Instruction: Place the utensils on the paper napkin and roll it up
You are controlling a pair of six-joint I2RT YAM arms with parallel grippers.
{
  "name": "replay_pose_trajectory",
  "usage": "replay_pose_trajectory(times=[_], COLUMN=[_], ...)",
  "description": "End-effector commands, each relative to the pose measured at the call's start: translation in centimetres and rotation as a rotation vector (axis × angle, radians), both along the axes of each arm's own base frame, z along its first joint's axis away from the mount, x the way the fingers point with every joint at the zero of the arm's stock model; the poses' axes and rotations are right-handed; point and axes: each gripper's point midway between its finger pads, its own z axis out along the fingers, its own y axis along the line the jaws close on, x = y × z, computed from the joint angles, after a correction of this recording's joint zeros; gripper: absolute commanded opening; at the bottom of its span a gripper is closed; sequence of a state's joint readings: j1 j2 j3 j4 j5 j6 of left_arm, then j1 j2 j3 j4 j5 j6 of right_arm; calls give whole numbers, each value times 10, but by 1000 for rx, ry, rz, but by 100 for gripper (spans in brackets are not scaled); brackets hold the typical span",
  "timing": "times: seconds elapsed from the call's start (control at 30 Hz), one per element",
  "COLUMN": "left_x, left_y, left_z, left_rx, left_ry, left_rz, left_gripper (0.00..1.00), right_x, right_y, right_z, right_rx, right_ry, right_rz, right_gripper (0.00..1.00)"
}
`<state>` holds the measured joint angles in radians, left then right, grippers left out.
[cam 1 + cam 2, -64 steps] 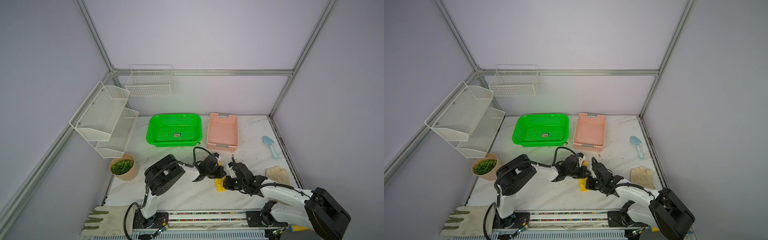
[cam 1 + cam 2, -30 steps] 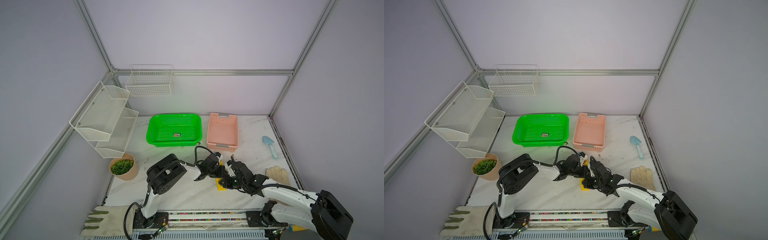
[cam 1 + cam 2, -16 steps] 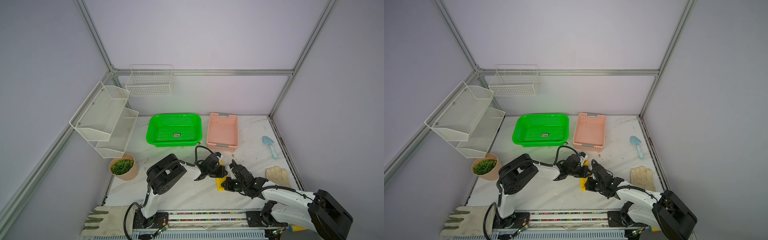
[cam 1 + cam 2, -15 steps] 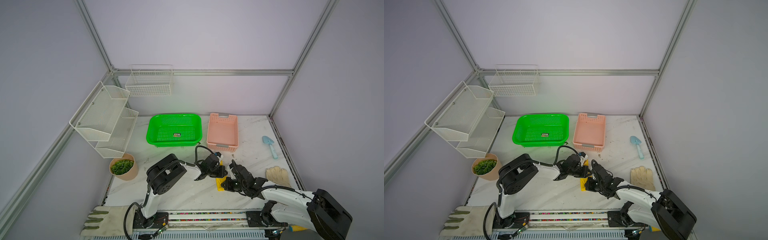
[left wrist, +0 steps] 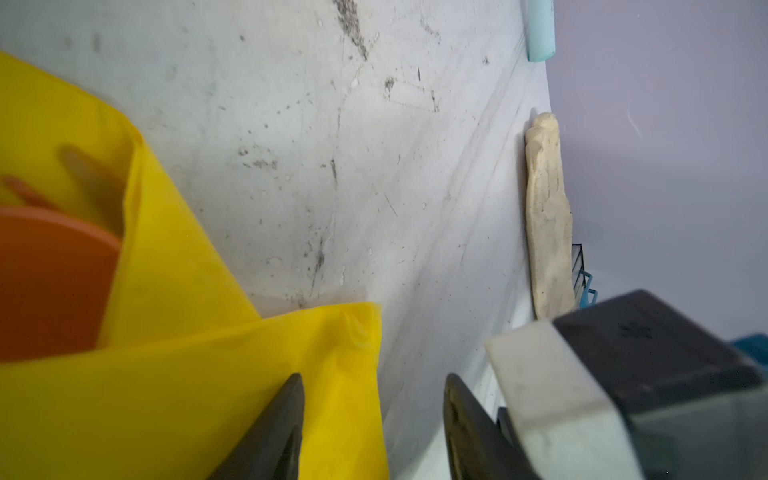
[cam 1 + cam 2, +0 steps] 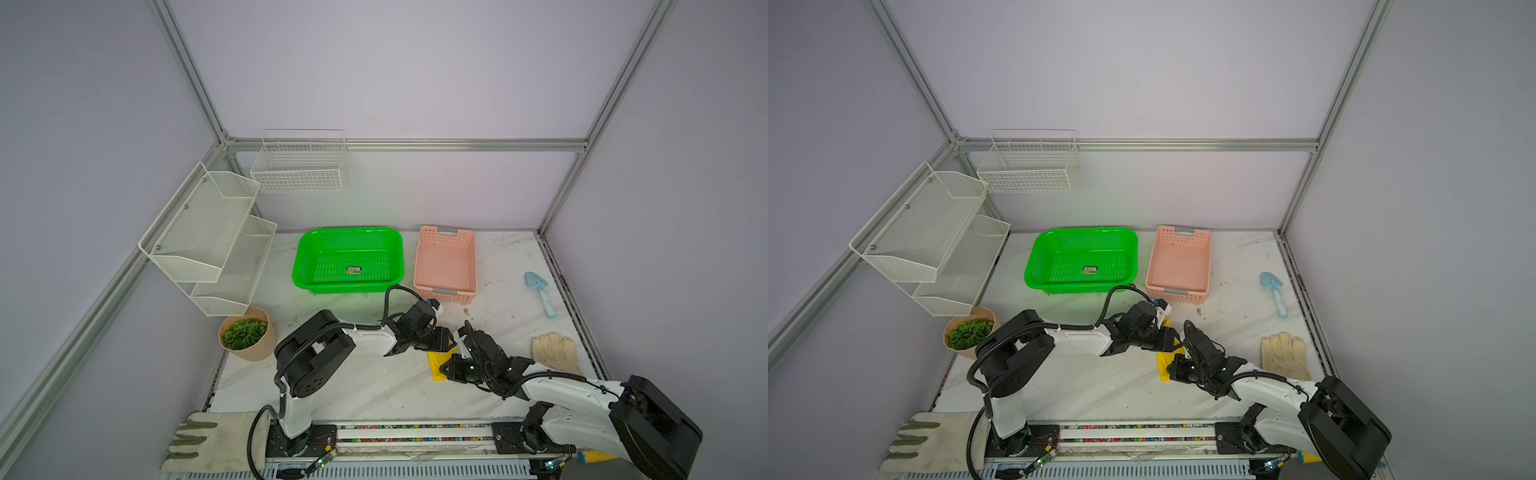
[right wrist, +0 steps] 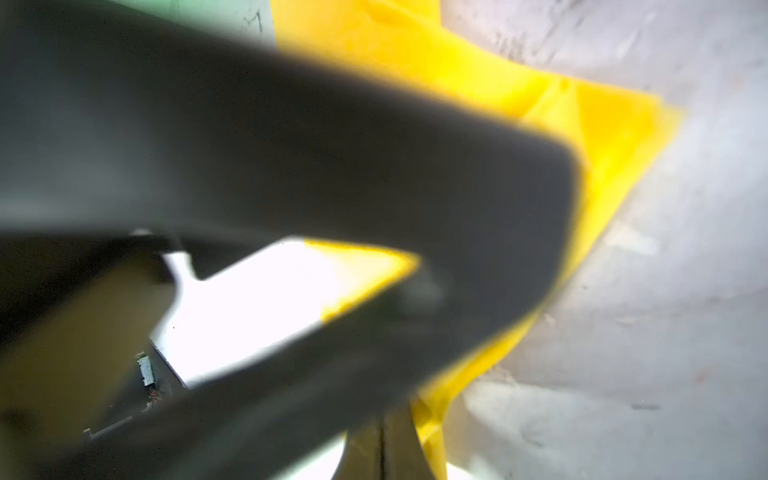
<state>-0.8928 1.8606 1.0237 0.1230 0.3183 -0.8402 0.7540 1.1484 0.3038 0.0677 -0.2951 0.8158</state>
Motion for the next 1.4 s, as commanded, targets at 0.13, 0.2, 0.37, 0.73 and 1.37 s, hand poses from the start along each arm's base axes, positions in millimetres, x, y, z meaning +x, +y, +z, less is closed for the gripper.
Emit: replay_pose_trajectory(times=[0.13,0.2,0.37,0.73,1.37], left_x=[24,21,5,-6,-12], left_y=[49,63,79,48,23], left_z=[59,50,20,32,-21], left_rx=[-4,42,70,-59,-142], left_ry=[-120,-106,-38,-91,3], left_rz=[108,131,152,78,49], left_gripper=[58,59,58,50,43], right_x=[-15,-16,-17,-19,-22], right_y=[-16,-15,-11,-6,-4], right_z=[-22,-22,-26,-30,-30], right_rx=[-61,-56,-44,-13,5], right_ry=[73,74,87,108,122], right_rz=[-24,-22,-8,-2,-3], right_gripper=[0,0,1,1,1])
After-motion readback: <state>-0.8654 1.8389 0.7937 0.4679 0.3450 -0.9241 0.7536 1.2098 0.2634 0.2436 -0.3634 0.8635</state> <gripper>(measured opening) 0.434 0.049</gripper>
